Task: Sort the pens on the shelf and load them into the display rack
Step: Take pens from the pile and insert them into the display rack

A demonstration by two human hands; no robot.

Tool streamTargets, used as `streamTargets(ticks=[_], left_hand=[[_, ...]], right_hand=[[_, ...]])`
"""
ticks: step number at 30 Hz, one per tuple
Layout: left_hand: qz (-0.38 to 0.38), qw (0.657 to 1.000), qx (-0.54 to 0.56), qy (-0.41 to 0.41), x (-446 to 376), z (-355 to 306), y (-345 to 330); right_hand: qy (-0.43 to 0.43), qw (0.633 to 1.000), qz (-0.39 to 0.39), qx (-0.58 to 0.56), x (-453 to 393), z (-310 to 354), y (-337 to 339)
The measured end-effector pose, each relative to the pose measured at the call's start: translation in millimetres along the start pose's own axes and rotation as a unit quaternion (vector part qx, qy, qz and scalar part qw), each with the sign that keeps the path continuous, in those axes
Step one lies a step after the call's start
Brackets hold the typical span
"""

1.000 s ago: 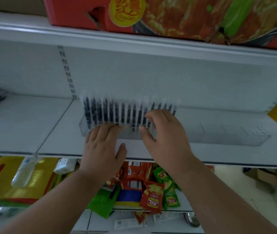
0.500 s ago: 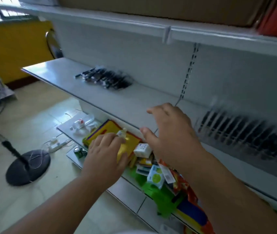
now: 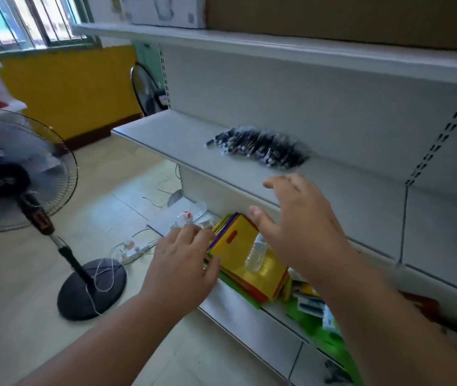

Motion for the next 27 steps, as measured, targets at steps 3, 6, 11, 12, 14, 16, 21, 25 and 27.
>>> streamTargets(ticks=[3,6,11,12,14,16,21,25,27], left_hand=[[0.007,1.0,0.0,-0.012,-20,17,-8],[0.019,1.0,0.013,-0.013,-41,27,-28],[0.016,0.999,0.03,-0.012,-82,39,-54],[0.012,0.999,0.031,-0.009,-91,43,-56],[-0.004,1.0,0.028,-0.007,-111,53,-58],[-0.017,1.0,0.016,0.003,-127,65,-57],[-0.015,0.999,0.025,0.026,-164,92,-70],[0.005,0.999,0.051,0.019,-198,111,-89],[0.027,0.998,0.064,0.003,-221,122,-104]], right_hand=[[-0.018,1.0,0.001,0.001,-13,8,-17],[-0.032,0.999,0.002,0.009,-27,4,-34],[-0.029,0.999,0.013,0.017,-74,-11,-66],[-0.026,0.999,0.021,0.017,-90,-12,-75],[-0.019,0.999,0.023,0.011,-121,-8,-91],[-0.016,1.0,0.021,0.002,-147,1,-105],[-0.007,1.0,-0.019,0.007,-190,10,-136],[-0.026,0.999,-0.029,0.02,-213,9,-156],[-0.044,0.997,-0.046,0.035,-225,8,-164]])
Point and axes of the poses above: each hand's wrist, its own x-axis away from the middle knuckle, its own y-axis out of the back of the hand, z = x × y, the point moved 4 cm from there along -x, towards the middle knuckle, and after that the axes turned 14 degrees about -z, right-handed, at the moved point
